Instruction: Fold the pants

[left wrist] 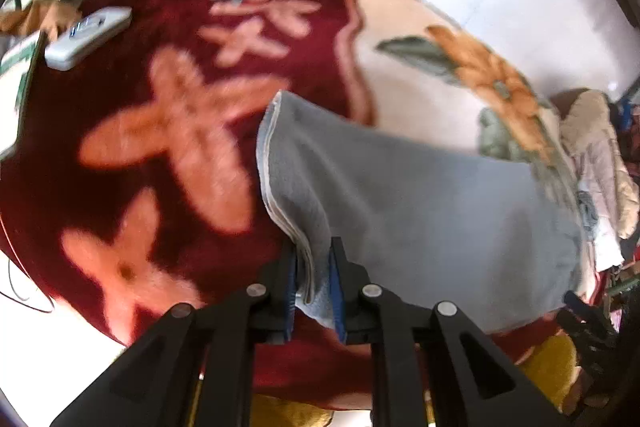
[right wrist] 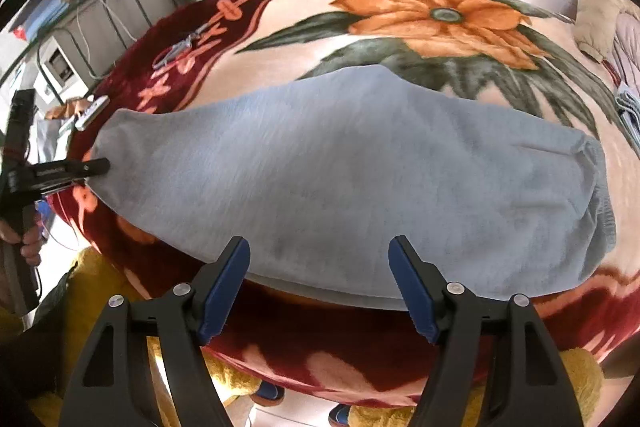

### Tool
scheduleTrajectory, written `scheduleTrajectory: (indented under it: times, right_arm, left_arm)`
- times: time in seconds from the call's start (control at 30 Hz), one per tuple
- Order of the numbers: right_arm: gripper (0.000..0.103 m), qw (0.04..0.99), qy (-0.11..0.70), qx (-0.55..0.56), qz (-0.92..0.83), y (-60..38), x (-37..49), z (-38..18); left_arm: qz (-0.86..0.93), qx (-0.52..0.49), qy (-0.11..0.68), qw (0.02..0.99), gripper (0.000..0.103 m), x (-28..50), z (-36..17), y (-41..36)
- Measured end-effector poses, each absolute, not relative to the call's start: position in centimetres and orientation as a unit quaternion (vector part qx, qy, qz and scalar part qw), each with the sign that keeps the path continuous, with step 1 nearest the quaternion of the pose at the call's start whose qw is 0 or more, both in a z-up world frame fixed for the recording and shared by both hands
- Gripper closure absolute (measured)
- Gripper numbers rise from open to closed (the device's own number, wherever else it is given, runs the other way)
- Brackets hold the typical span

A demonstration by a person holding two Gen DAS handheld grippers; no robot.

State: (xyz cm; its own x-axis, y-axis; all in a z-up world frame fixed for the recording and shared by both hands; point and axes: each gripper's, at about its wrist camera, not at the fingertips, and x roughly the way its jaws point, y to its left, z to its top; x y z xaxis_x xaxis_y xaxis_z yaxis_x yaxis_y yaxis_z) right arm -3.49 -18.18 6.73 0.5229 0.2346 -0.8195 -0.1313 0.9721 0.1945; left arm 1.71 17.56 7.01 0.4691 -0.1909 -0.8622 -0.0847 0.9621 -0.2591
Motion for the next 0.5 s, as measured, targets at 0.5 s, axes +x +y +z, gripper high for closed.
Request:
scheduleTrajectory:
  times: [0.5]
  right_arm:
    - [0.03, 0.879, 0.457, 0.117, 0.069, -23.4, -4.2, 6.4]
  left_arm:
    - [-0.2, -0.068, 0.488, 0.847, 0.088, 2.7, 14.2, 2.7]
